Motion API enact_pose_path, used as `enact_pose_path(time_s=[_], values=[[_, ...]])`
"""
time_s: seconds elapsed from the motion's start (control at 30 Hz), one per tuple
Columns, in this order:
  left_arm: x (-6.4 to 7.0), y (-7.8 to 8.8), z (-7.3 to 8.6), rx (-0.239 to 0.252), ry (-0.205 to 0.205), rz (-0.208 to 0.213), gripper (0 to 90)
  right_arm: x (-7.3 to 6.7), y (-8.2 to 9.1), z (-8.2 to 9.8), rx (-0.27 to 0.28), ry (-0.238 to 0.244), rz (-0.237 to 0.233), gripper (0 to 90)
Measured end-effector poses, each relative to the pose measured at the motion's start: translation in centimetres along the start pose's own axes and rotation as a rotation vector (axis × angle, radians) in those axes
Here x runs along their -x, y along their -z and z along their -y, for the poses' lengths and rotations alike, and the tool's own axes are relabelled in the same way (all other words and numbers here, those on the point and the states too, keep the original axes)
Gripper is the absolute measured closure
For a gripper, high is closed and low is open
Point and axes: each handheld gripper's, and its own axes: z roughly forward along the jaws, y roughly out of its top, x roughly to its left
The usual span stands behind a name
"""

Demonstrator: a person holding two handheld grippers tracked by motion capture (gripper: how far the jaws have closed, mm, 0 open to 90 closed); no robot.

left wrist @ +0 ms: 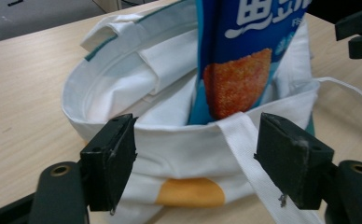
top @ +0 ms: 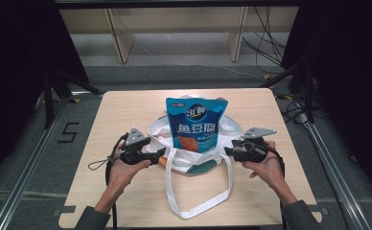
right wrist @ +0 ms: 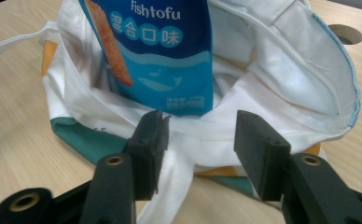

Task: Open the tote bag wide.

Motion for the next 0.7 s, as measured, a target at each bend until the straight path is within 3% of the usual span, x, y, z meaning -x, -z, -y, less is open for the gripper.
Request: enact_pose_path(time_s=[0.13, 0.23, 0.27, 0.37, 0.7], values=[[0.5, 0.8, 0.6, 0.008, -0.004, 0.010, 24.4, -0.3, 0.1, 0.4, 0.005, -0.016, 0.002, 49.1], [0.9, 1.1, 1.1, 0.016, 0.018, 0.025, 22.5, -0.4, 0.2, 0.6, 0.002, -0.010, 0.000, 47.3], [1.0, 1.3, 1.3, 0.018, 0.004, 0.022, 22.2, -0.4, 0.2, 0.6, 0.003, -0.011, 0.000, 46.9], [1.4, 1.4, 1.9, 0.014, 0.027, 0.039, 21.1, -0.4, 0.3, 0.8, 0.008, -0.008, 0.000, 45.8], [2.4, 2.3, 4.0, 0.021, 0.021, 0.033, 16.6, -1.1, 1.5, 1.4, -0.008, -0.004, -0.002, 42.4]])
